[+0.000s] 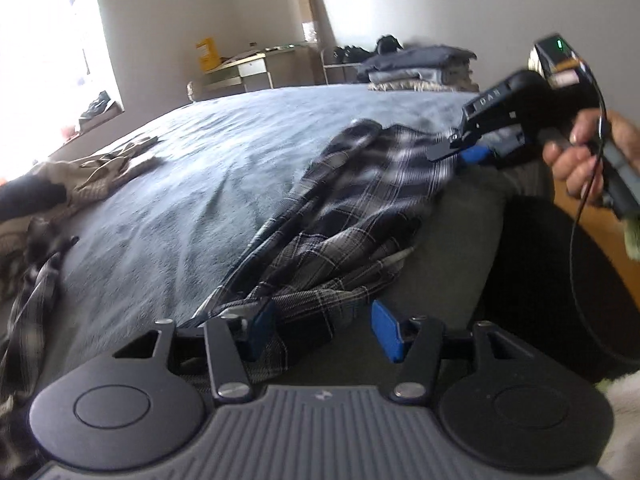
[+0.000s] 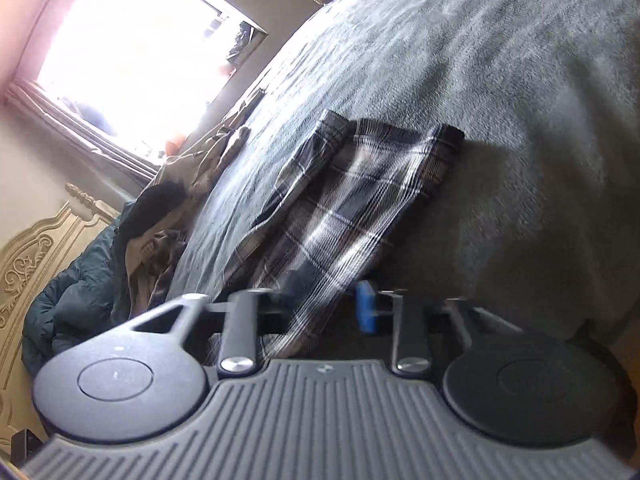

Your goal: Fold clothes

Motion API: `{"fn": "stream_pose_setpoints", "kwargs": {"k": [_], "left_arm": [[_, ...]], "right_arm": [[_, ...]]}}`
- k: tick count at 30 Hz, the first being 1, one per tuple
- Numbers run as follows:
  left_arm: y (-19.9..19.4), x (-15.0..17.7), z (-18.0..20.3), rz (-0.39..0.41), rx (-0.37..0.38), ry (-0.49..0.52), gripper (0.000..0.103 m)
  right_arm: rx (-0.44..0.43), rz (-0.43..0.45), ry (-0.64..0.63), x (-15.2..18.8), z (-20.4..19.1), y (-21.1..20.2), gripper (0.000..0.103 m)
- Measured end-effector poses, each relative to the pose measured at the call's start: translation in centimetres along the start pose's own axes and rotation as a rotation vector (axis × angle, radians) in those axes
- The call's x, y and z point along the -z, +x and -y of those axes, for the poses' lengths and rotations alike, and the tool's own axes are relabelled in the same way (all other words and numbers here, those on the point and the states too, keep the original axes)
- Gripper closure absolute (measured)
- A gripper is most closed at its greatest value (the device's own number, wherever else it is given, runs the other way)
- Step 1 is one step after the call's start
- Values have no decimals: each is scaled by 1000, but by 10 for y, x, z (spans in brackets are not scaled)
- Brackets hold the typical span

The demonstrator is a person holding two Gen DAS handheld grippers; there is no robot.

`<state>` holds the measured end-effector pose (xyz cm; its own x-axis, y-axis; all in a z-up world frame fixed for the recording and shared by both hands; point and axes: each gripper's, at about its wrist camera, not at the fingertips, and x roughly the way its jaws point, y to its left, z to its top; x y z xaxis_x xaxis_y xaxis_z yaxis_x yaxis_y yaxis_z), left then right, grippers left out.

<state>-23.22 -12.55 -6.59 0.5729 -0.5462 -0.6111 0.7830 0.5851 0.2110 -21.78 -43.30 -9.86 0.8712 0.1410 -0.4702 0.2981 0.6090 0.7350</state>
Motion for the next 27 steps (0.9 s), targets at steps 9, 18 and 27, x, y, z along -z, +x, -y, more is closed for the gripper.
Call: {"fn": "stream_pose_setpoints", "kwargs": {"k": [9,18,27], "left_arm": [[3,3,-10,64,9,-62,84],[-4,-17,-65,175,49,-288,94],[22,-28,-147,166,-24,-531,93]], "right_arm": [[-130,141,-45,-10,-25,-30,102],[-230,217,-215,-56,-88,-13,102],[-237,39,-244,-106,-143,114,102]]}}
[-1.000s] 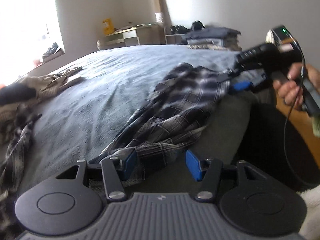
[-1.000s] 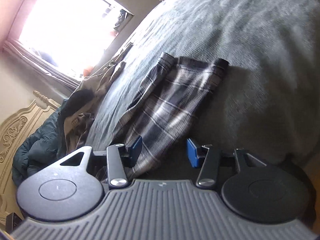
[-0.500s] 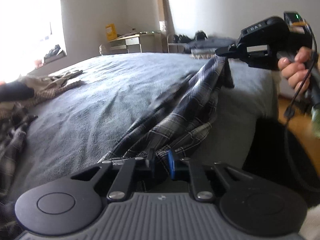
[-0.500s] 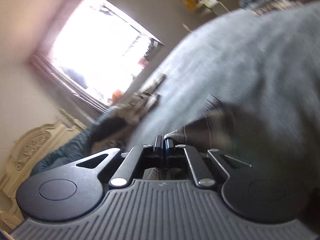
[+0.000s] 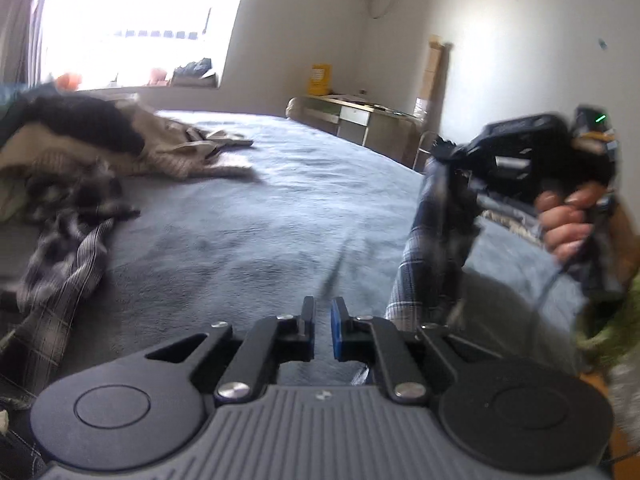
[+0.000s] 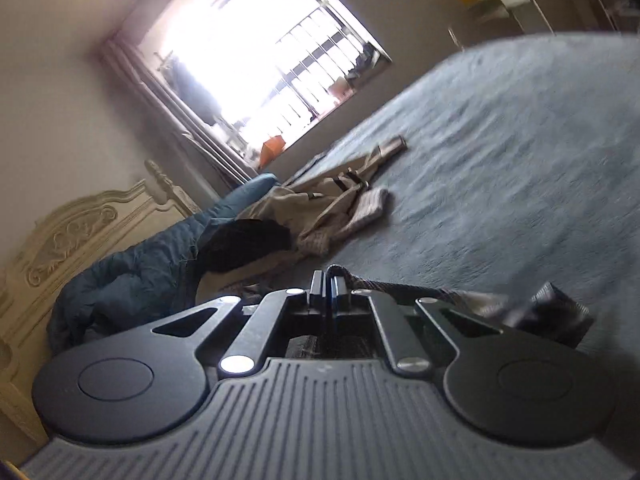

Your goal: Fold clothes

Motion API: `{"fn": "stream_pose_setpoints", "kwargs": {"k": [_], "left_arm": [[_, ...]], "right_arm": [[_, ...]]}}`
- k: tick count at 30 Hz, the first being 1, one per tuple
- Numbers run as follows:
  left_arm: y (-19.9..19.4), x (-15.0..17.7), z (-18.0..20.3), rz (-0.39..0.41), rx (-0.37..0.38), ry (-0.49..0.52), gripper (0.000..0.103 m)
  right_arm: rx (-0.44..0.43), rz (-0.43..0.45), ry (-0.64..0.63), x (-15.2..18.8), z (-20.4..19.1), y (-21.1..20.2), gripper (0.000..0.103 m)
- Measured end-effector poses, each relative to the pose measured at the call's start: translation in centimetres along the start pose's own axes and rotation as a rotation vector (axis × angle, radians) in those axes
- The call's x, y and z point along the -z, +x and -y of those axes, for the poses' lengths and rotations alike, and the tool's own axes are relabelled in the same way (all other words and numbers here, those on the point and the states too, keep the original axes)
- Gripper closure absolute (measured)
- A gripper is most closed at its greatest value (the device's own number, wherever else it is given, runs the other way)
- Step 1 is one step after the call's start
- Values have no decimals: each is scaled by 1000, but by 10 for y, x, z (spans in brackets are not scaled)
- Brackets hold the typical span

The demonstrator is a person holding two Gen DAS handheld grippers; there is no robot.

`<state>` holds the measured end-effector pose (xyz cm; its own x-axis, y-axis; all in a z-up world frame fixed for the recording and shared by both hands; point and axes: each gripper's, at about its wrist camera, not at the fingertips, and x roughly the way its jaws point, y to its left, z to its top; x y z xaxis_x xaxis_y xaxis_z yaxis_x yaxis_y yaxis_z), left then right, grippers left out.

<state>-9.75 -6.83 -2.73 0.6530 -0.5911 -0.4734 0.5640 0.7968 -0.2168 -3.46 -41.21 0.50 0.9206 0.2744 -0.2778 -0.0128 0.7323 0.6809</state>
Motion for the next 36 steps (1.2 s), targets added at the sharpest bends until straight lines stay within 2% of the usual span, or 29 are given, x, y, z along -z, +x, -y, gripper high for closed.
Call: {"fn": "stream_pose_setpoints", "kwargs": {"k": [4,6,7,8,10,14,15,18,19,21,23,27,28,29,30,31,33,36], "left_arm": [[-6,0,-13,-6,-40,-36,82],[-14,4,-16,-12,-50,-55,81],[-19,6,-16,-15,-50,-58,81],[-25,8,-15,-17,-49,-59,81],[-37,14,-11,-11,-43,-48,74],[-52,27,2,-36,-10,-6,69],[-53,30,6,-43,-4,4,68],[-57,42,21,-71,19,42,67],[-59,46,27,-79,33,52,67],[-62,53,39,-96,54,68,66],[-62,61,50,-115,64,85,65],[-62,77,65,-145,55,96,65],[-61,81,66,-154,50,105,65],[-60,84,67,-160,34,108,65],[-59,86,65,-167,21,94,65],[-58,88,63,-174,7,80,66],[-59,90,56,-173,-14,41,66],[-67,88,36,-147,-23,-45,66]], "right_arm": [[38,-149,76,-4,23,75,97],[65,-241,91,-2,38,105,86],[112,-277,106,-1,47,111,71],[161,-311,121,0,55,117,65],[173,-306,131,0,64,103,64],[69,-172,195,0,80,23,53],[69,-139,211,0,85,3,52],[156,-86,236,10,104,-46,52],[198,-98,240,14,112,-54,52],[252,-126,267,22,126,-58,52],[246,-157,303,27,136,-49,51],[171,-198,292,30,135,-18,52],[159,-215,274,30,128,-8,57],[155,-226,262,31,124,-1,72],[152,-237,250,32,120,4,82],[152,-254,258,34,119,9,98],[137,-213,244,30,108,-3,101],[73,-126,231,17,83,-51,101]]}}
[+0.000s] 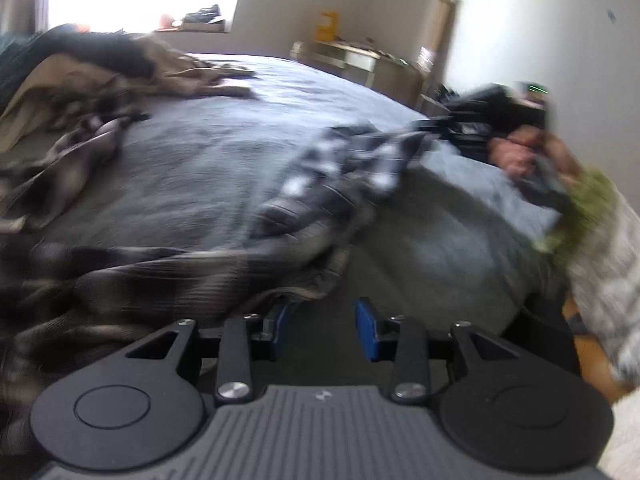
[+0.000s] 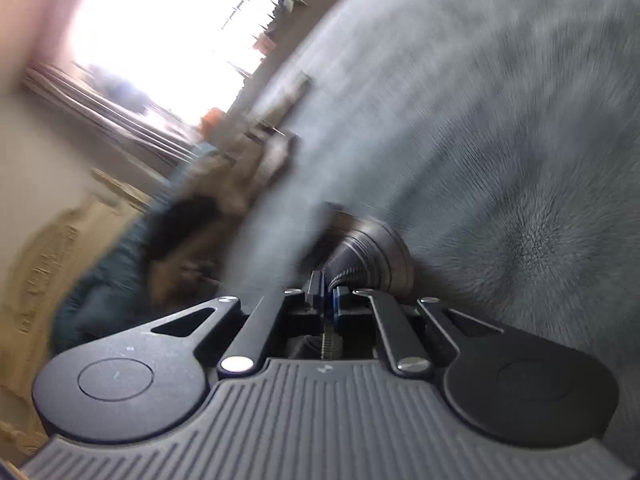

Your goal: Fold clothes

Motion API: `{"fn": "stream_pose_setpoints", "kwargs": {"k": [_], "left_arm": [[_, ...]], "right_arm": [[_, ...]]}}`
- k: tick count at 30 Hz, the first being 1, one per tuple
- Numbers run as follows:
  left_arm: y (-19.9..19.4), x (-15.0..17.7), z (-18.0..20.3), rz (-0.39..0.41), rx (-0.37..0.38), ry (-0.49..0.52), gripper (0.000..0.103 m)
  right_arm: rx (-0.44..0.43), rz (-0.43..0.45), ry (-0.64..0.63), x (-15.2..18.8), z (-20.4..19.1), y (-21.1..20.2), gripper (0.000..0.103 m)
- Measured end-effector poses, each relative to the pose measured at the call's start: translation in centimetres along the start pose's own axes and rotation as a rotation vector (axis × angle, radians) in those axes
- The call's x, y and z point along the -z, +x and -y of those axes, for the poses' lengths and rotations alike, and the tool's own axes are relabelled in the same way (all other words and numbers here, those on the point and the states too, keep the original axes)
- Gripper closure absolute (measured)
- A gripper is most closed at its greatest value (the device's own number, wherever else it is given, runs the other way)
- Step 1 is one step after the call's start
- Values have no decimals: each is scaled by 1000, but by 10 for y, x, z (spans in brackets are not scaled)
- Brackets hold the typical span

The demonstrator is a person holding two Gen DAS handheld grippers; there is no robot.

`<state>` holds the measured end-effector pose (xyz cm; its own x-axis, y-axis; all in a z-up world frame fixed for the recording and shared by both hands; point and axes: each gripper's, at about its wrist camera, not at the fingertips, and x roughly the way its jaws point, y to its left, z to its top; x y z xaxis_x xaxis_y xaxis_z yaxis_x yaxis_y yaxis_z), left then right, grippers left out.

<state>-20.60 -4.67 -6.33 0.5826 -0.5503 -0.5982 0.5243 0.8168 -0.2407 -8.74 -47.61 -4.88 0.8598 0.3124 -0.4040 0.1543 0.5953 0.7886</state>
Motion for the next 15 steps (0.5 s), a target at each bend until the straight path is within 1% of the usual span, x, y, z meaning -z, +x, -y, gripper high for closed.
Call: {"fn": "stream_pose_setpoints", "kwargs": {"k": [3,5,6,9,11,12,13,14,15], "left_arm": [[-5,-4,-18,11,18,-66,66],[-10,-6,-29,23,22,-108,65],[-12,-7,-33,30,21,-126,65],[-18,-9,-46,53,25,-174,64],[-18,-9,-51,52,16,-178,63],[-18,-9,-53,48,9,-178,62],[-16,-8,-54,38,2,-180,62],[-15,-6,-55,28,-5,-183,62],[-14,-5,-57,23,-6,-186,62]], "right_arm": [[-25,64,-55,4,-26,-54,101],[-14,96,-69,10,-34,-88,101],[-6,114,-70,14,-34,-103,101],[72,176,-70,30,-27,-135,101],[138,196,-50,45,-9,-147,101],[200,190,-59,53,0,-149,101],[271,165,-82,61,11,-147,100],[355,139,-95,69,20,-144,96],[424,112,-104,74,28,-141,96]]}}
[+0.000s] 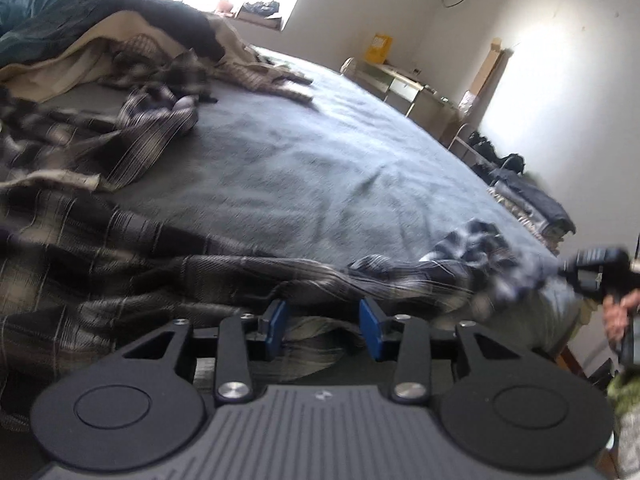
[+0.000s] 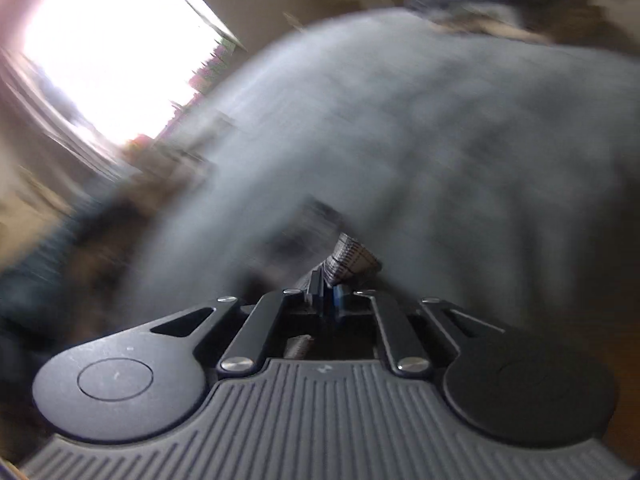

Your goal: Fold clothes

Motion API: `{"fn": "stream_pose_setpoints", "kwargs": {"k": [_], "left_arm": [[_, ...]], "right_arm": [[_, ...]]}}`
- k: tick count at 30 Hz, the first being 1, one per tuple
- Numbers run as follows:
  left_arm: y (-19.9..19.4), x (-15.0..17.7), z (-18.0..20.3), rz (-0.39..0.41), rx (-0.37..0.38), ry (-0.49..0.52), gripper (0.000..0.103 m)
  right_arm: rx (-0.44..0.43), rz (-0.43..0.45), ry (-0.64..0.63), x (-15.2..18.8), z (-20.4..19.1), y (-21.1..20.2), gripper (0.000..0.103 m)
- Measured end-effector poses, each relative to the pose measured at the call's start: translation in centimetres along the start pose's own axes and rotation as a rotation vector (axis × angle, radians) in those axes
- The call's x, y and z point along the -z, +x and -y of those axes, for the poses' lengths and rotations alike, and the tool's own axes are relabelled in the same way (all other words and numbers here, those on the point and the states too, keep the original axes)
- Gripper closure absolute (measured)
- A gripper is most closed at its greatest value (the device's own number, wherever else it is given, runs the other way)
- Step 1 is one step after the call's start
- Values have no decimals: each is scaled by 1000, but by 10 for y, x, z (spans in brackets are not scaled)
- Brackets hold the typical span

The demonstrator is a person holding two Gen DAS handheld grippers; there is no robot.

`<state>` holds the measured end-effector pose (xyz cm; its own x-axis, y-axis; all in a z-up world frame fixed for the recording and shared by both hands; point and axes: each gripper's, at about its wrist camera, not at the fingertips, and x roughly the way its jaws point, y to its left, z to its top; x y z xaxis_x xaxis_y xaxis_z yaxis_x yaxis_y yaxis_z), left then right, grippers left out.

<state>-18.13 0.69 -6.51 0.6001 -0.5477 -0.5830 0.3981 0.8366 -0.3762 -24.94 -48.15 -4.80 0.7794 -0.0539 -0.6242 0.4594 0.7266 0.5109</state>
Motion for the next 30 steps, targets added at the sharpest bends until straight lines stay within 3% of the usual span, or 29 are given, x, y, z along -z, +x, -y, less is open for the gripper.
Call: {"fn": "stream_pose_setpoints", "kwargs": {"k": [2,7,8,11,14,16,18,22,25,30], "left_arm": [[-2,1,-1,2,0,4,62],[-17,1,-4,31,-15,-4,59],[-22,2,-6,35,-18,-12,59],[-34,12,-11,33,-32,-32,58],[-44,25,-19,34,-67,-69,58],[-50,31,-26,41,-98,-103,58],[-56,35,-34,57,-120,-139,58],[-63,43,-47,88,-125,-186,58],[-64,46,-60,91,-107,-213,58],[-67,49,-74,97,-75,-233,58]], "right_arm": [[55,-22,-31,7,7,-2,86],[136,200,-302,5,-44,-56,56],[148,251,-364,4,-56,-68,55],[-110,235,-512,9,-106,-74,53],[-441,67,-659,36,-166,-44,47],[-557,-100,-753,67,-209,-9,47],[-569,-208,-904,98,-242,20,47],[-472,-341,-1110,135,-276,63,51],[-432,-434,-1081,126,-287,75,94],[-478,-308,-1097,94,-312,48,96]]}}
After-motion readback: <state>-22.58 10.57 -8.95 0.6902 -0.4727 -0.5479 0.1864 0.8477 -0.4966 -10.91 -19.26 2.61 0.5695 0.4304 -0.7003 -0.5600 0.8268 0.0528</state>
